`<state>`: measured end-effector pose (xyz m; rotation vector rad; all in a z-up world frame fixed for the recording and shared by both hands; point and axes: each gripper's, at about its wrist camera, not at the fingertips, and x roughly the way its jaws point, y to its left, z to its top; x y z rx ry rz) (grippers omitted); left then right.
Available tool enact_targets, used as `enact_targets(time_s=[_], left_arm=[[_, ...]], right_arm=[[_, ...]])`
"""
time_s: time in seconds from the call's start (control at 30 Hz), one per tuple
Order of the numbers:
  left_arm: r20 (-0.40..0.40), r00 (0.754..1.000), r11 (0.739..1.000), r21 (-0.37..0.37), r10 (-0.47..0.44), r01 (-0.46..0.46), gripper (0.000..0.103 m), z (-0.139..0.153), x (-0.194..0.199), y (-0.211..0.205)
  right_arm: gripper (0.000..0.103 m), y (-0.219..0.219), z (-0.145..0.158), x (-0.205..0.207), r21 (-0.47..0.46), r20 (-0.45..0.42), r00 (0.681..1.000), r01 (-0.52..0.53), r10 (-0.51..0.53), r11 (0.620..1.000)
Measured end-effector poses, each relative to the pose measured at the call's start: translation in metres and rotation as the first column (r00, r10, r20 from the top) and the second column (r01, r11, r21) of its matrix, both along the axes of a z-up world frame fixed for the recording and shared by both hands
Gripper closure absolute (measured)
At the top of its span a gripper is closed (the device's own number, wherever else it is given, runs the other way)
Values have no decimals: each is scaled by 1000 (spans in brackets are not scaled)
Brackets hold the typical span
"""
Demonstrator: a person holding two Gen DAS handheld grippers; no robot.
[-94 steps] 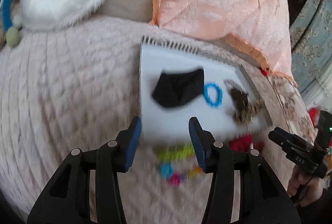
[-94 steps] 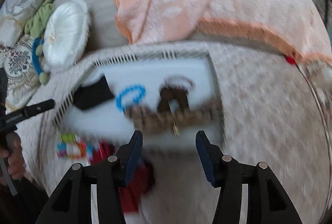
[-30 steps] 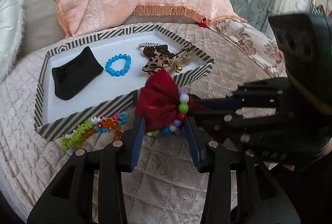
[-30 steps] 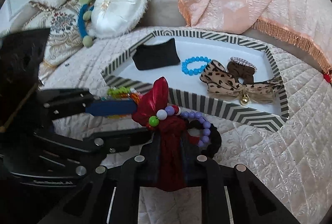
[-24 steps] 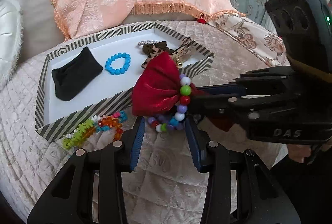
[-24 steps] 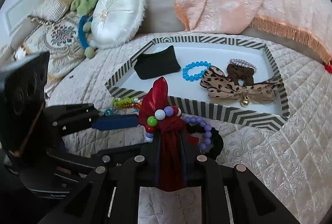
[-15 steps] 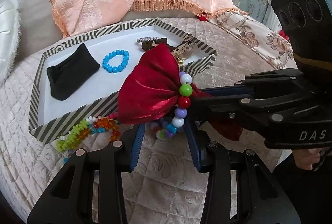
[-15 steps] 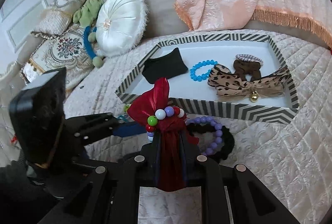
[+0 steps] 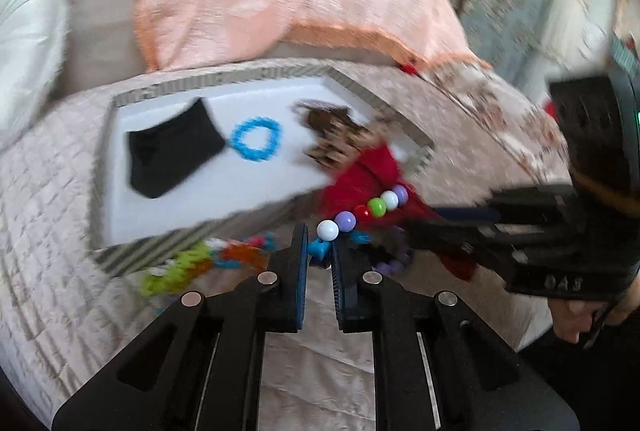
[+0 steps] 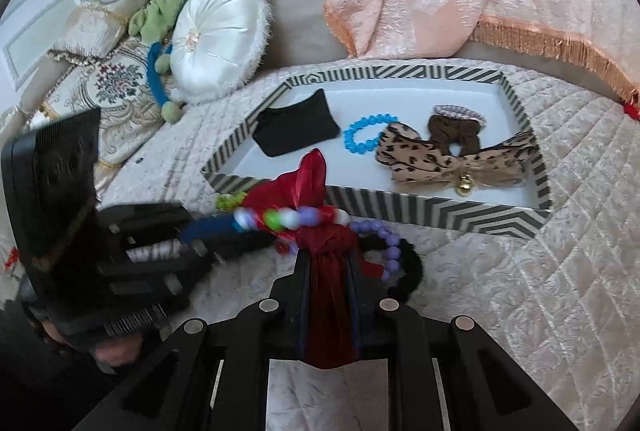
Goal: Organize jewelry
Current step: 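Hold the red bow with the right tool while the left tool lifts the multicolor bead bracelet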
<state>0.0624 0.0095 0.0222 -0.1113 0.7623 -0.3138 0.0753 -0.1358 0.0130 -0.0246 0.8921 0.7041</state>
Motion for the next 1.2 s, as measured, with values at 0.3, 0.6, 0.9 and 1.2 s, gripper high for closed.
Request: enact_targets(time_s=[0.3, 0.6, 0.9, 1.2], left_arm=[[-1, 986, 981, -102, 167, -166, 93, 7, 2, 44], [30, 992, 987, -109, 119, -115, 93, 17, -3, 35], [37, 989, 989, -42, 143, -141, 93, 14, -3, 31], [49, 983, 984, 2, 176, -176, 93, 14, -4, 32]], right_arm=[[88, -17, 1, -1, -80, 18, 999, 38, -37, 996], [88, -50, 11, 8, 12, 28, 981, 191, -191, 982], [88, -37, 5, 7, -70, 50, 983, 182, -179, 981], [88, -34, 5, 4, -77, 66, 982, 184, -179, 980]])
